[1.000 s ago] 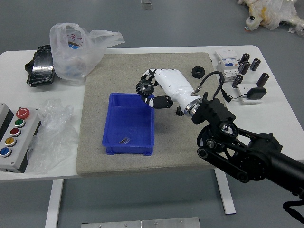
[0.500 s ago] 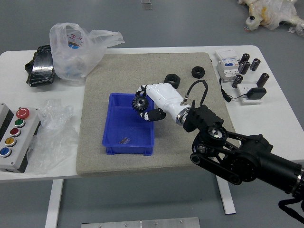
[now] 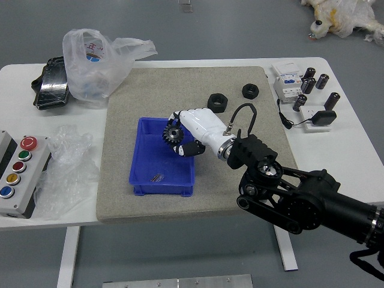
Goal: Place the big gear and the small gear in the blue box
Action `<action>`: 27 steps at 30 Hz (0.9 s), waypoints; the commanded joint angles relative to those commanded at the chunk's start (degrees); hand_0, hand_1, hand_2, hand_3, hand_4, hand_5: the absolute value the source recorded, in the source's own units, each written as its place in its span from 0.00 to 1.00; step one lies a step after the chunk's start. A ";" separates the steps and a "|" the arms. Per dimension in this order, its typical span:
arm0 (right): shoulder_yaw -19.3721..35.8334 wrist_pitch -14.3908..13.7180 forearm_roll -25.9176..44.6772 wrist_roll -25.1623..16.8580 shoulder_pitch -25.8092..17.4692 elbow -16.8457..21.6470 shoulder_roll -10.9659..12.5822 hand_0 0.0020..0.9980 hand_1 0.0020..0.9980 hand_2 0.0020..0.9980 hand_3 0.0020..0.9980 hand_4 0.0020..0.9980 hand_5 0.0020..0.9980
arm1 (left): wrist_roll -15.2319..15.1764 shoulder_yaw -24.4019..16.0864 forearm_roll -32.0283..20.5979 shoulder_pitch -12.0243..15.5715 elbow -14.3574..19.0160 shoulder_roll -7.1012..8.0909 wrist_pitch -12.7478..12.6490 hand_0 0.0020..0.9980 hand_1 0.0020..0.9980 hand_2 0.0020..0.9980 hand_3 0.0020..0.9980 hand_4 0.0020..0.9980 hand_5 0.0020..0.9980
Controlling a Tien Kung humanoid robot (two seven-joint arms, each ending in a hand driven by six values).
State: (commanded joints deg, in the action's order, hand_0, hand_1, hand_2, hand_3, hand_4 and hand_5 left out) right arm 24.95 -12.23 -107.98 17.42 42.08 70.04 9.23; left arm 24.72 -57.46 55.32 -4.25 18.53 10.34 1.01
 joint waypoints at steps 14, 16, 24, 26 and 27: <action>-0.62 0.78 0.42 0.69 -0.06 -0.19 -0.10 0.73 0.72 0.72 0.72 0.70 0.19 | -0.03 -0.12 0.24 -0.07 -0.02 0.05 0.04 0.72 0.60 0.56 0.75 0.73 0.45; -0.68 0.74 0.43 0.66 -0.06 -0.19 -0.11 0.73 0.72 0.72 0.72 0.70 0.19 | 0.01 -0.16 0.30 -0.05 -0.01 0.04 0.06 0.72 0.60 0.56 0.75 0.73 0.45; -1.08 0.70 0.64 0.66 -0.18 -0.24 -0.09 0.73 0.72 0.72 0.71 0.72 0.22 | 0.01 -0.14 0.28 0.05 0.00 0.04 0.09 0.72 0.60 0.56 0.75 0.73 0.45; -1.13 0.67 0.67 0.63 -0.16 -0.24 -0.07 0.73 0.72 0.72 0.71 0.72 0.22 | -0.01 -0.11 0.28 0.05 -0.01 0.05 0.11 0.72 0.60 0.56 0.75 0.73 0.45; -1.14 0.65 0.66 0.61 -0.14 -0.24 -0.06 0.73 0.72 0.72 0.71 0.72 0.22 | -0.02 -0.11 0.28 0.04 -0.02 0.04 0.10 0.72 0.60 0.56 0.75 0.73 0.45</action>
State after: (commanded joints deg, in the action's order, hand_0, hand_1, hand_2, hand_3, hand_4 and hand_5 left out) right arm 23.81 -11.58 -107.32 18.03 41.94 69.80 9.16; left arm 24.70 -57.56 55.60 -4.21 18.52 10.39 1.12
